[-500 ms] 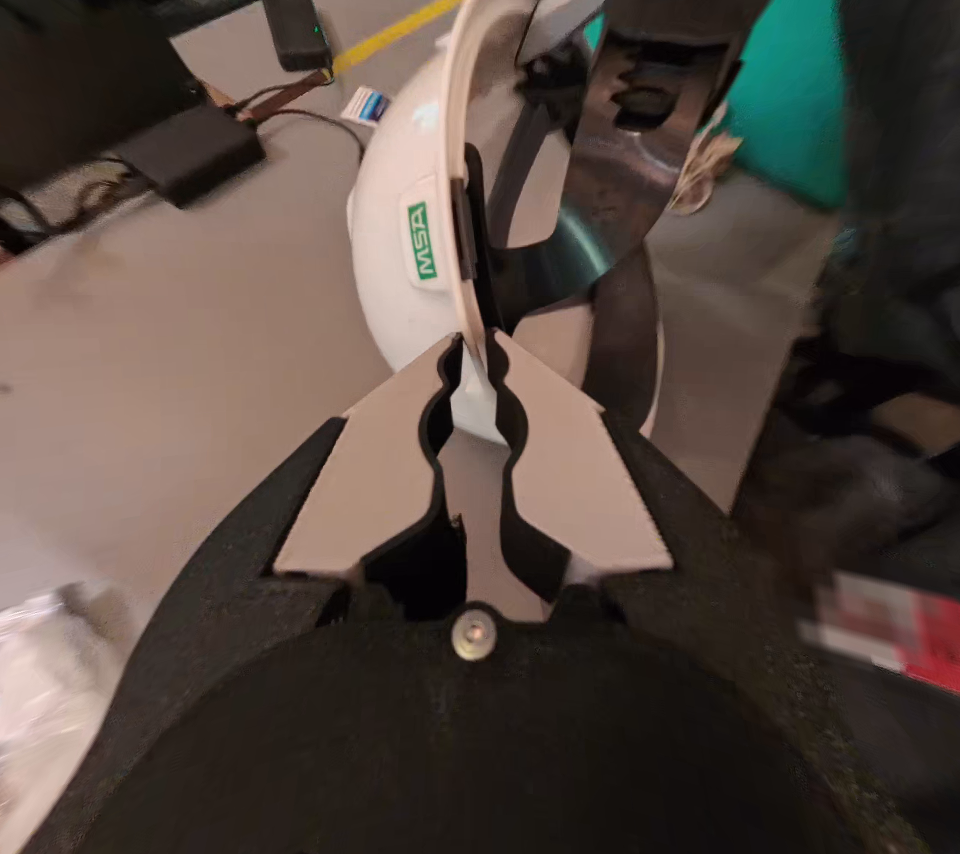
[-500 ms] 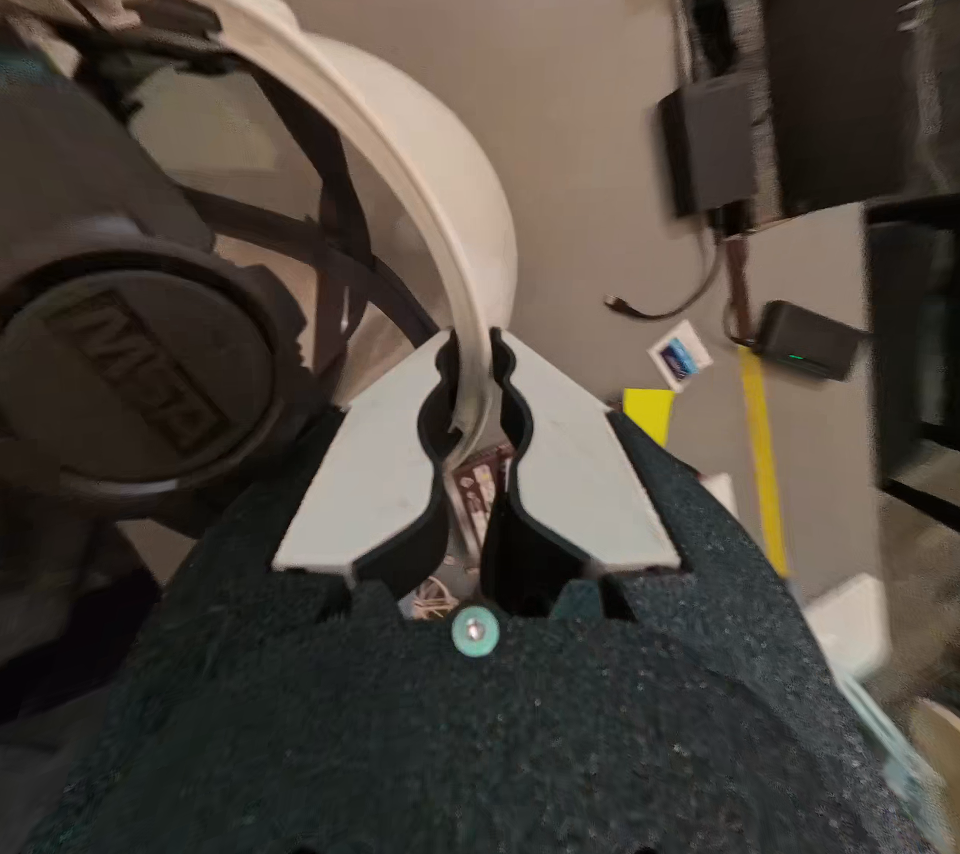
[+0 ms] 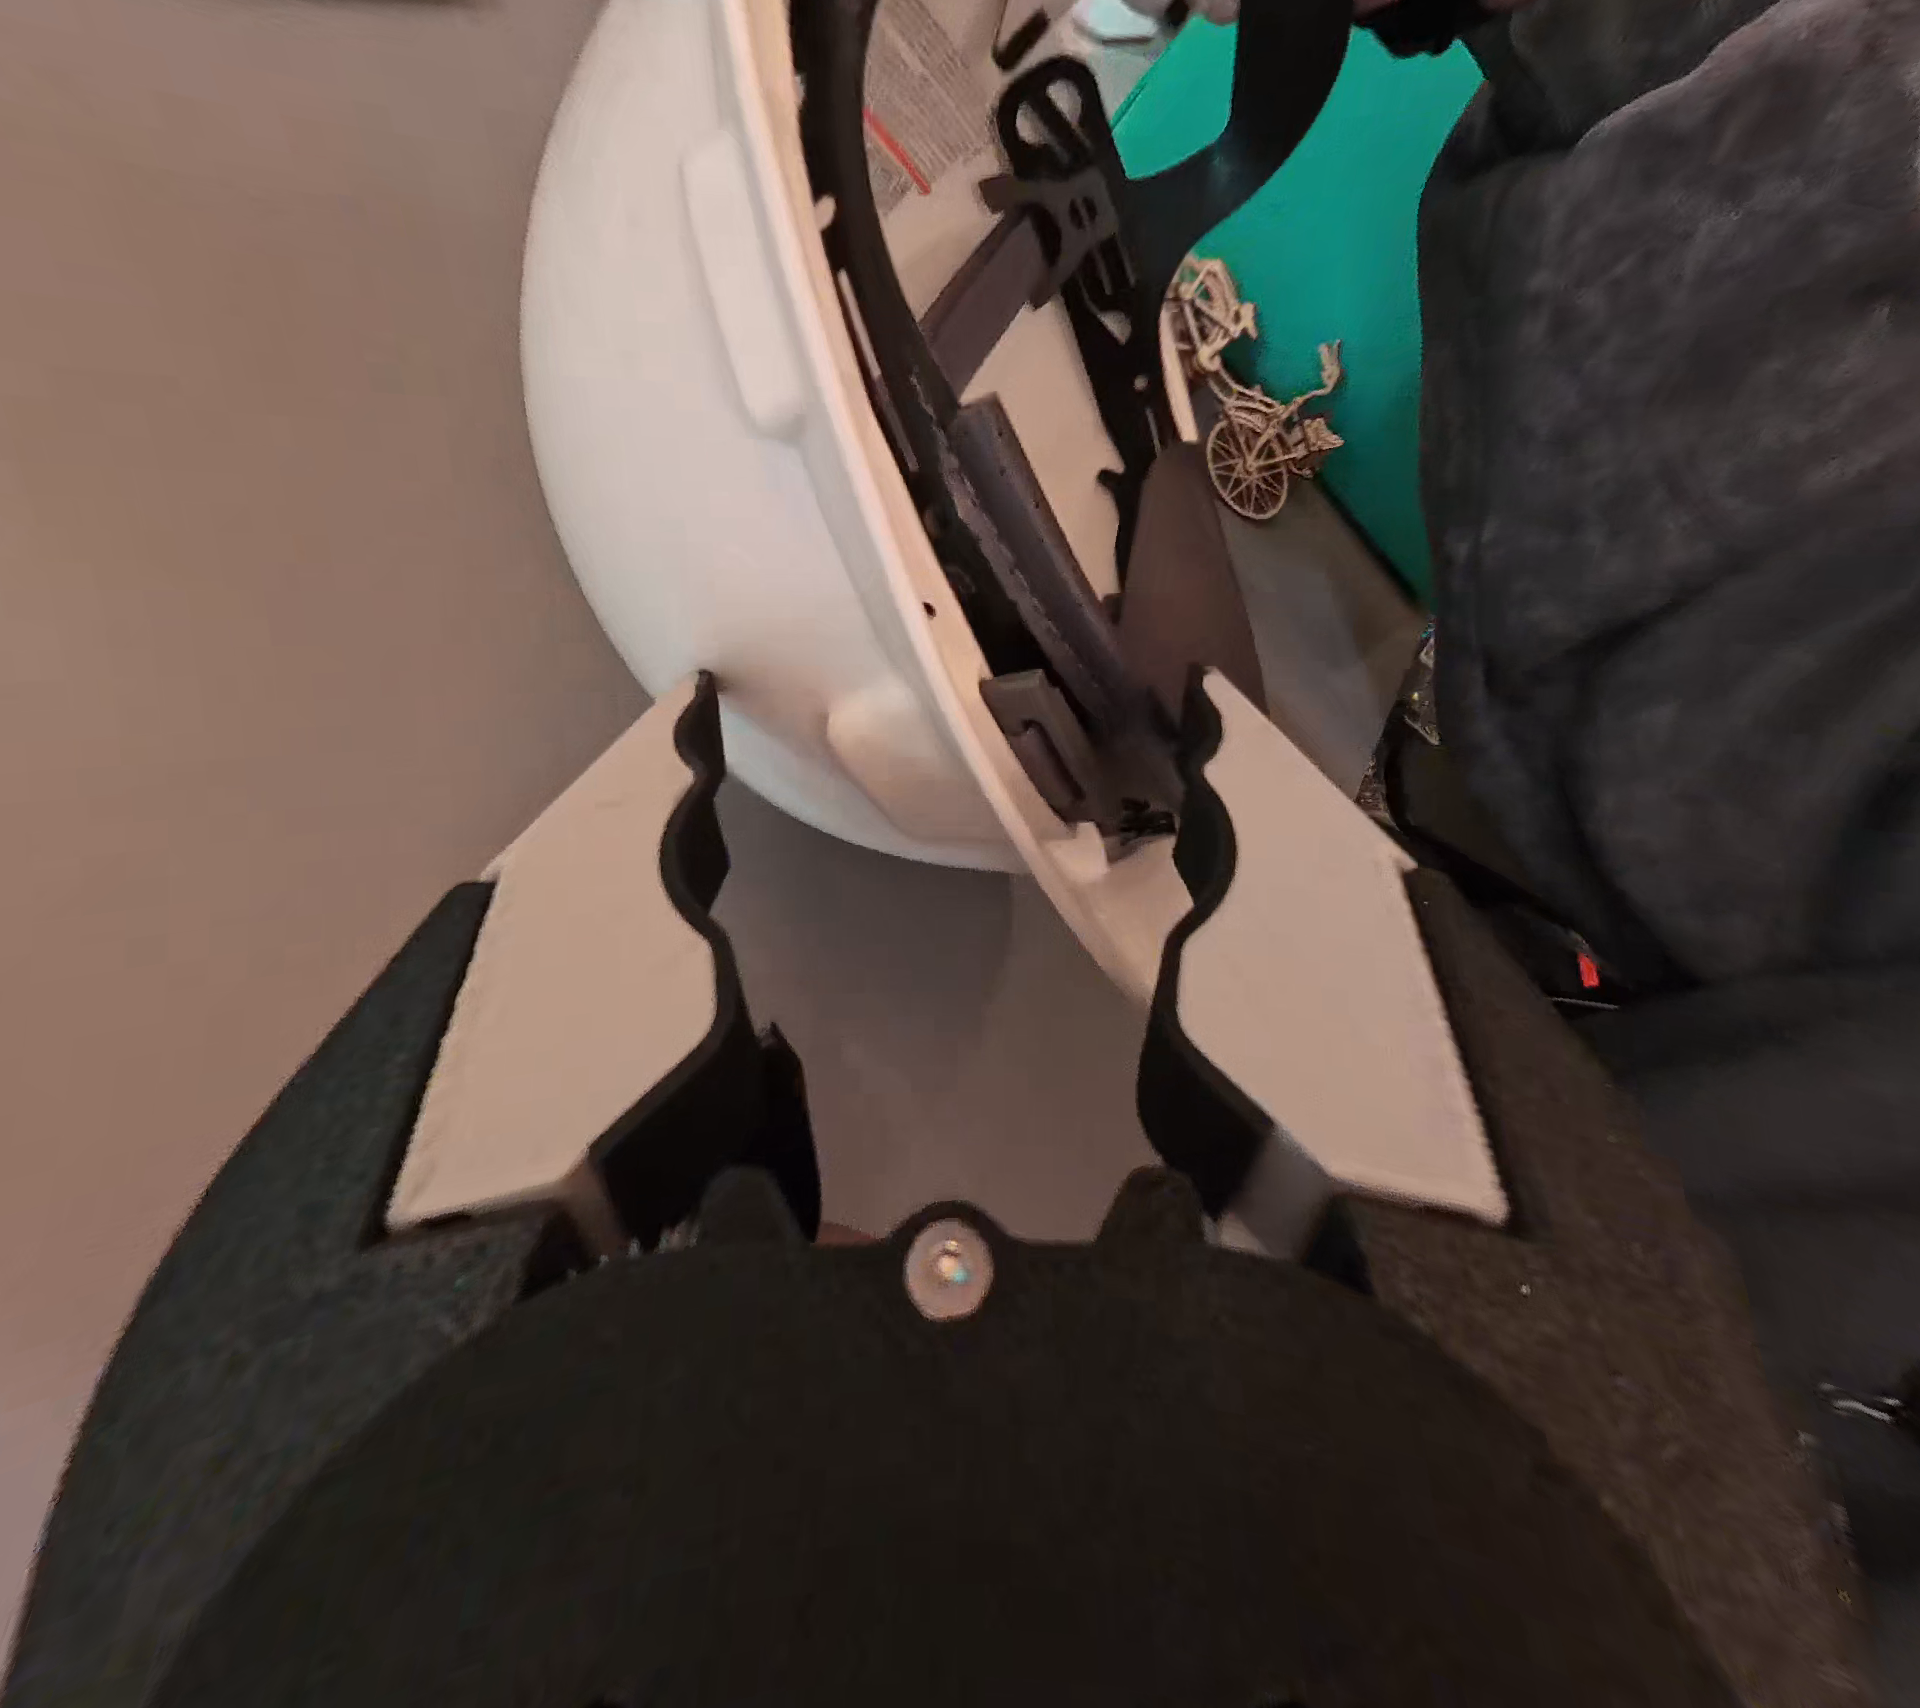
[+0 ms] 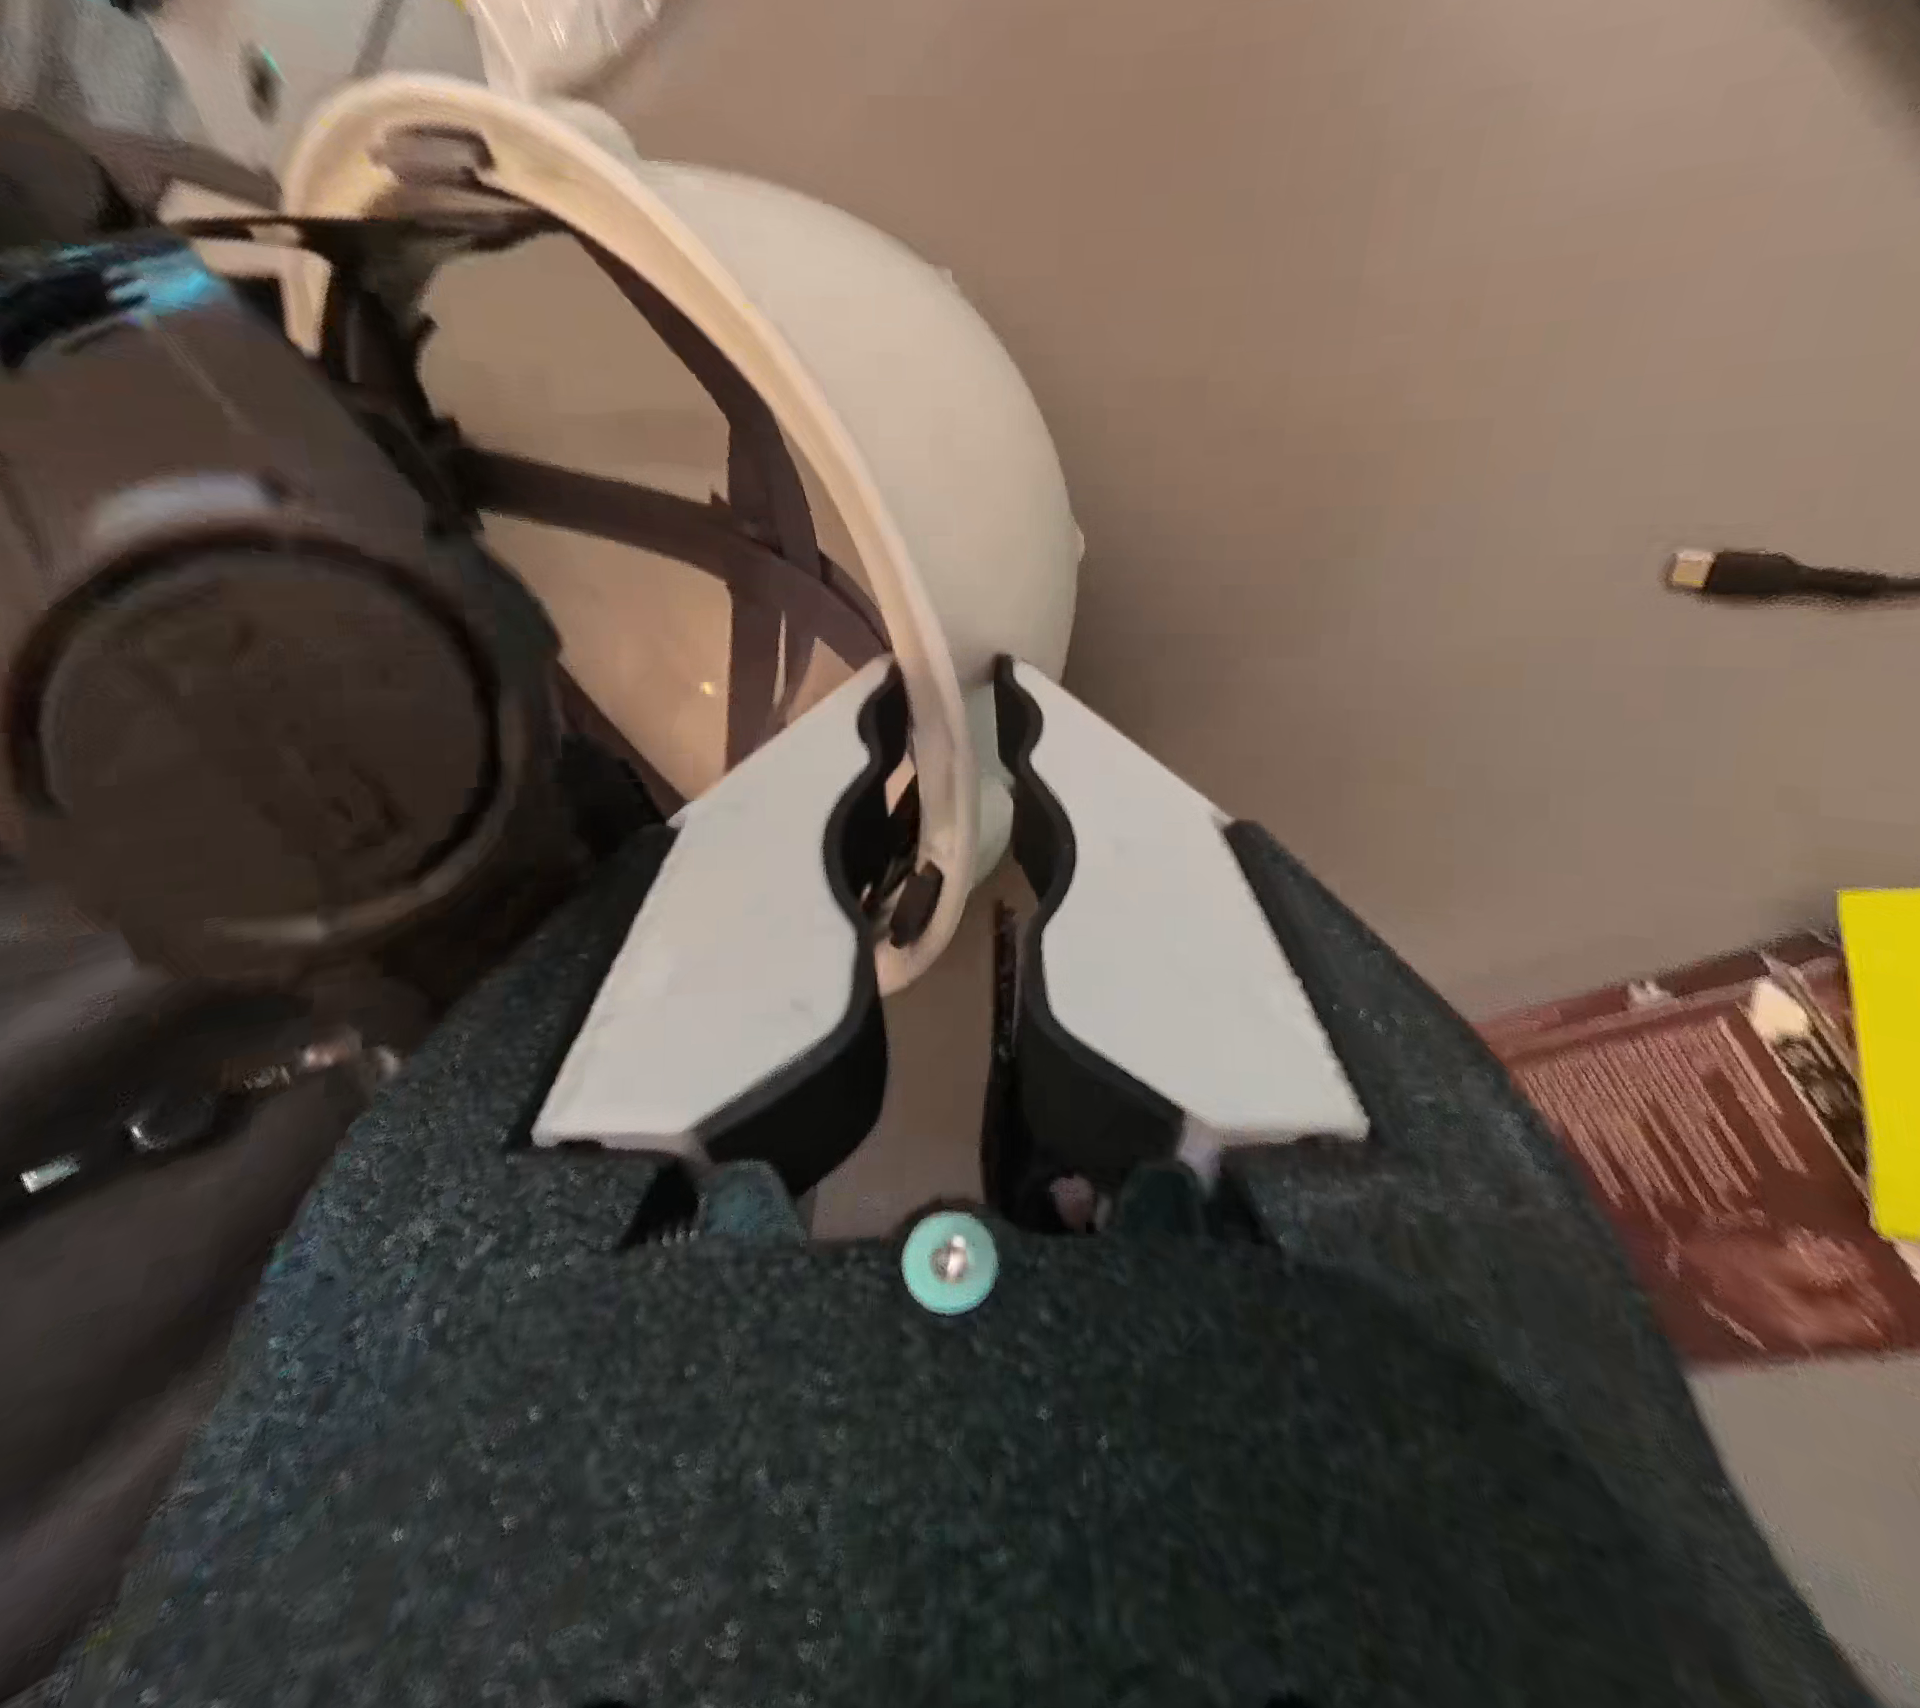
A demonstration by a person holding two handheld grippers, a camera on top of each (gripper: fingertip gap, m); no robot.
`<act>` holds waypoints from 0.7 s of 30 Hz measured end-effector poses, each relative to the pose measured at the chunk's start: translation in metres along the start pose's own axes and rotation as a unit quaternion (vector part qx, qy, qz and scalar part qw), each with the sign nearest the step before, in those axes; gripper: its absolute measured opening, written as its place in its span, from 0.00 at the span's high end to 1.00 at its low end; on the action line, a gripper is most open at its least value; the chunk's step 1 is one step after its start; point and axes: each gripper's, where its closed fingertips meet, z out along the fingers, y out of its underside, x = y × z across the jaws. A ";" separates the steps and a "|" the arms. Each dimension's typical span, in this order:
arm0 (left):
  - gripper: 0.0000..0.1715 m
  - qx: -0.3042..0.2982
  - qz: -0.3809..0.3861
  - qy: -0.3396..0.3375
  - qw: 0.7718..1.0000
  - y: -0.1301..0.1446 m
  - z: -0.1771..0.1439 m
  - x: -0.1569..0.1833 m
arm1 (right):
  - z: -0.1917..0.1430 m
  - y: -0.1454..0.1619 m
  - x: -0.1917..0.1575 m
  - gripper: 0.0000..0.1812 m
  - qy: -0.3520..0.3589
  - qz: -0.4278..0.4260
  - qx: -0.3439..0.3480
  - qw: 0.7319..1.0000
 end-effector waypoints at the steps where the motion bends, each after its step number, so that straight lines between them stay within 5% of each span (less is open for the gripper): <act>1: 0.49 -0.010 -0.015 -0.004 1.000 -0.002 0.000 -0.003 | 0.002 -0.007 0.001 0.91 -0.014 0.006 0.026 1.000; 4: 0.54 -0.011 -0.062 0.002 0.998 -0.012 -0.003 -0.012 | -0.010 -0.032 0.014 0.84 -0.045 0.030 0.144 0.988; 7: 0.60 -0.006 -0.080 0.005 0.997 -0.019 -0.008 -0.021 | -0.064 -0.044 0.027 0.76 -0.072 0.065 0.322 0.942; 11: 0.63 -0.001 -0.097 0.012 0.995 -0.026 -0.010 -0.031 | -0.114 0.012 0.006 0.68 -0.060 0.057 0.498 0.863; 15: 0.63 -0.008 -0.116 0.030 0.993 -0.040 -0.005 -0.043 | -0.072 0.059 -0.036 0.65 0.040 0.005 0.587 0.809; 19: 0.67 -0.081 -0.076 0.048 0.993 -0.057 0.002 -0.060 | 0.005 0.057 -0.059 0.67 0.153 -0.040 0.554 0.817; 21: 0.68 -0.119 -0.054 0.039 0.991 -0.064 0.005 -0.070 | 0.009 0.052 -0.069 0.65 0.187 -0.024 0.584 0.790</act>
